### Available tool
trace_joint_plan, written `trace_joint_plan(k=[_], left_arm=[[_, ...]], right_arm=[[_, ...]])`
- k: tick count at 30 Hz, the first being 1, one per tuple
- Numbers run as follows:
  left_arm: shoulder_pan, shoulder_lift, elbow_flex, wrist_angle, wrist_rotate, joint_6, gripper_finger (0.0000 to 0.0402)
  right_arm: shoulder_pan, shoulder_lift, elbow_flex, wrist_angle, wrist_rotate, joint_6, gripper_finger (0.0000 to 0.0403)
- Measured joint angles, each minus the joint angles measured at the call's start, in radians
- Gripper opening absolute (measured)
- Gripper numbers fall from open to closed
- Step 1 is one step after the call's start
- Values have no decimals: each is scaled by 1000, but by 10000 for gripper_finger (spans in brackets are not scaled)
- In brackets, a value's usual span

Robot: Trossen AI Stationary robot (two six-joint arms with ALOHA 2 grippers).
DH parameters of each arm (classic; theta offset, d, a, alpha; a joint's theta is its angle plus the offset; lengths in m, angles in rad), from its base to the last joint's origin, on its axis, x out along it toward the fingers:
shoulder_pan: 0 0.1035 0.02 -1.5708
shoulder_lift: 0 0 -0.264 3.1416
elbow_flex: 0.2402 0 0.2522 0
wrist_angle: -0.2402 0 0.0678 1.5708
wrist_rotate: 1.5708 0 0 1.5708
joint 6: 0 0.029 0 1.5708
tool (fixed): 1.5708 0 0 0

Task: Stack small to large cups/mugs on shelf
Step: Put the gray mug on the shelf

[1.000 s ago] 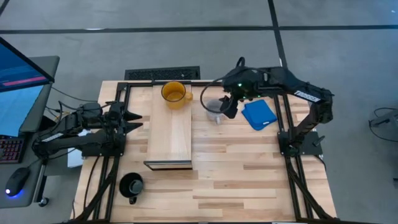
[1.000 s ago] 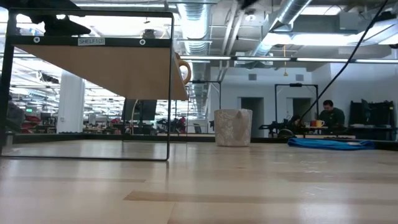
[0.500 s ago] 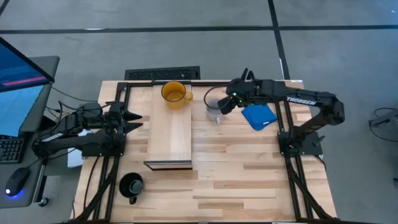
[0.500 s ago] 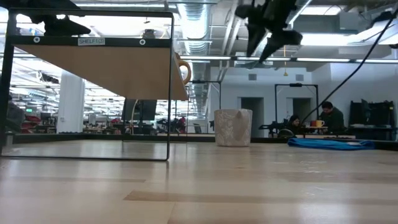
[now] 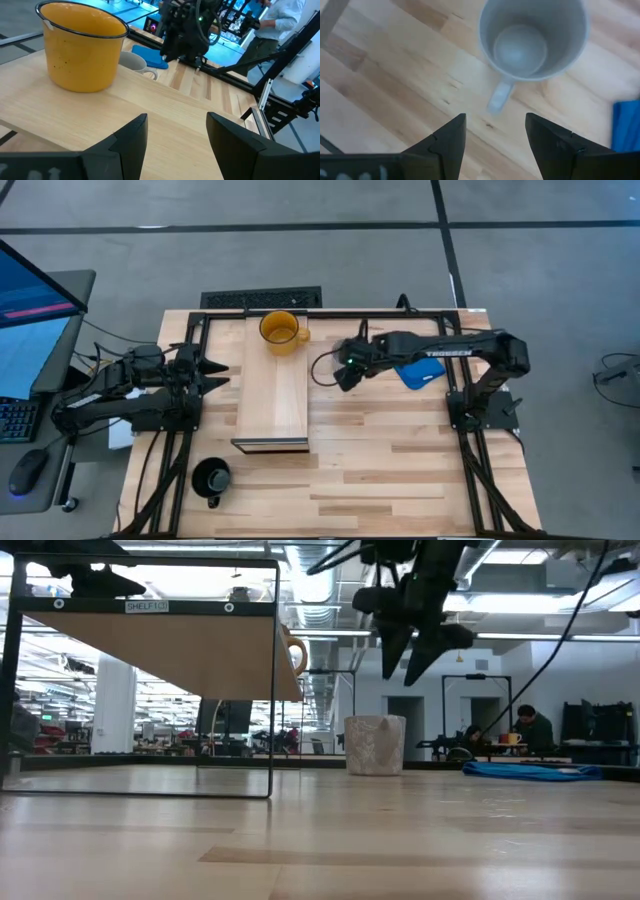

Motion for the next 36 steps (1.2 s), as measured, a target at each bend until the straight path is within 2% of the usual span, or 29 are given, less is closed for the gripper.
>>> trace_joint_plan(k=[5,17,22,36], left_arm=[[0,0,0,0,0,0,194],[0,0,0,-25,1,-16,194],[0,0,0,-25,3,-17,194],[0,0,0,-24,4,-16,194]], right_arm=[[3,59,1,7,27,65,226],[3,144,1,48,34,86,226],[1,146,1,51,88,125,226],[1,146,1,48,113,127,226]])
